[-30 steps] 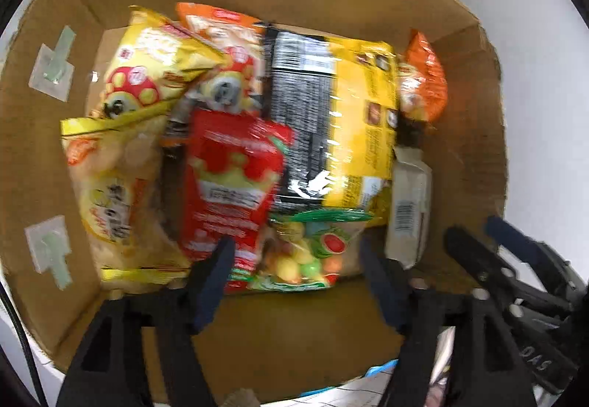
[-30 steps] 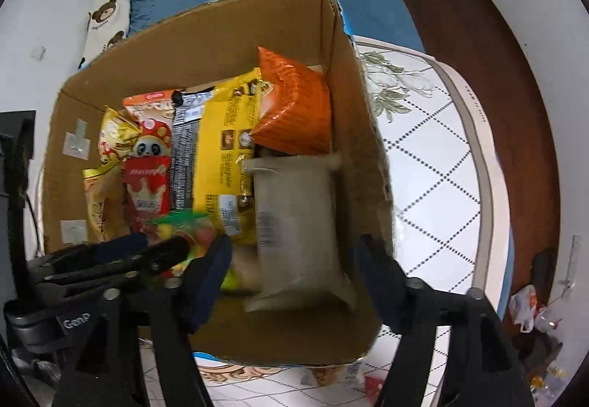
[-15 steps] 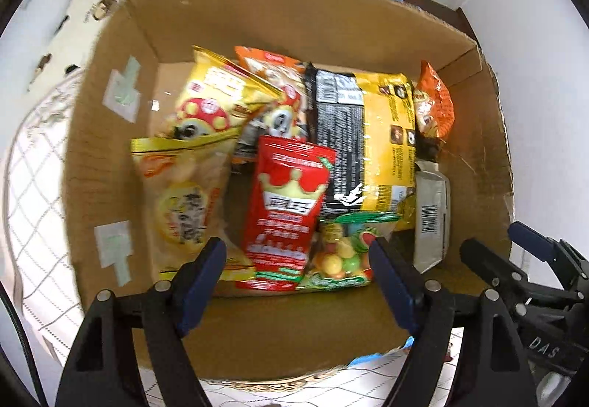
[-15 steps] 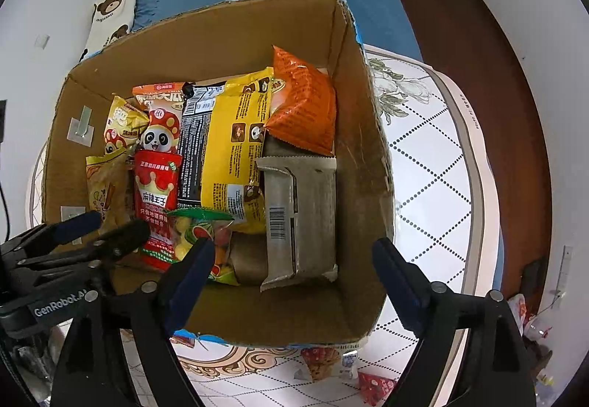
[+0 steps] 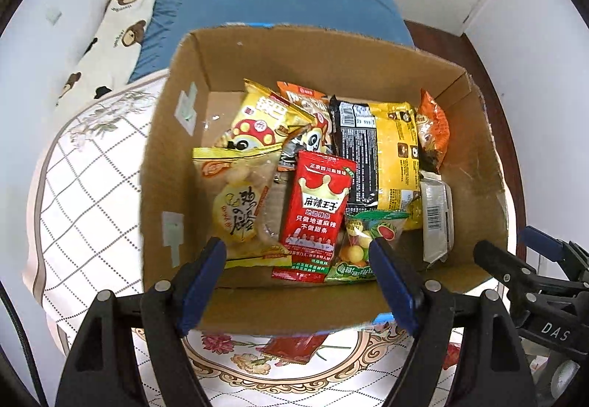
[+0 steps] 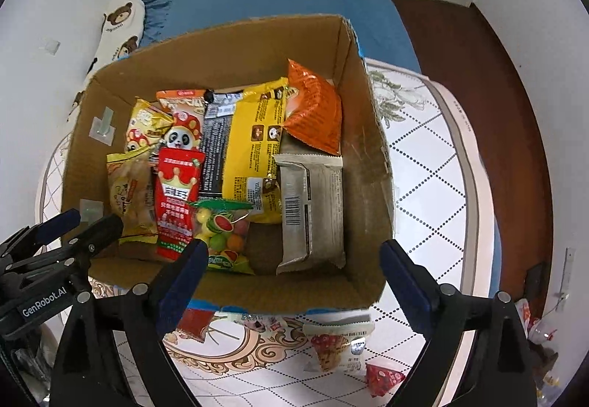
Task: Organize snacks
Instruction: 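Lift both tools back from the box toward the remaining snacks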
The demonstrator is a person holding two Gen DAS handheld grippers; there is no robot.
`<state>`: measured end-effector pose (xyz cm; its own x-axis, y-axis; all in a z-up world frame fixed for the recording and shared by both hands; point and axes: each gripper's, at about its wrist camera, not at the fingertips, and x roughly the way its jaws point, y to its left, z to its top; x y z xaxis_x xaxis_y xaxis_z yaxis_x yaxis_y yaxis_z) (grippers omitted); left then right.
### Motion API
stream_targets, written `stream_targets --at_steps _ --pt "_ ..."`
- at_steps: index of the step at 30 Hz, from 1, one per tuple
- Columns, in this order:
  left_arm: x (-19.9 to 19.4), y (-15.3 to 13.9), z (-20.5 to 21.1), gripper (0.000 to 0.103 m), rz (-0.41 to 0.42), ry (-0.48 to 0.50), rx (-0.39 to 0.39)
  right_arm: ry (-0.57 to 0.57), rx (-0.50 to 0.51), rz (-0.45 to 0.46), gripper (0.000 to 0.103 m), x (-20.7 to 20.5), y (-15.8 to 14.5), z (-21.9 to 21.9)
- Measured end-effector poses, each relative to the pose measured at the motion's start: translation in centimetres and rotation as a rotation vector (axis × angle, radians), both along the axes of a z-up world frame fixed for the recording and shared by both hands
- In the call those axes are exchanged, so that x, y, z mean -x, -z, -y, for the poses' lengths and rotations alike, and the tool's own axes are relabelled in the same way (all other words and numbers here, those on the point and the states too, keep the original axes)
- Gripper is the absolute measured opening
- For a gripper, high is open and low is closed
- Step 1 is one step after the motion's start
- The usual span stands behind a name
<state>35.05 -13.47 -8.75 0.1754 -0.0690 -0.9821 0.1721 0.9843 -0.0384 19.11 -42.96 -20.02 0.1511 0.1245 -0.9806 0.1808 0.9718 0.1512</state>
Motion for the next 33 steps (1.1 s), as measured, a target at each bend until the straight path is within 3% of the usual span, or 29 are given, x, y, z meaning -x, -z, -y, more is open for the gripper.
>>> stream_targets --at_steps 8,22,33 --pt "3.8 -4.0 -0.8 0.079 0.162 0.004 -0.018 0.003 0.032 0.123 0.096 3.2 -3.7 -0.8" --pt "11.1 -10.7 -2.1 0.079 0.358 0.011 0.016 -0.001 0.061 0.324 0.099 10.3 -10.9 -2.3" --pt "15.4 -13.2 -3.2 0.079 0.422 -0.006 0.021 0.018 0.028 0.430 0.099 15.5 -14.8 -2.6"
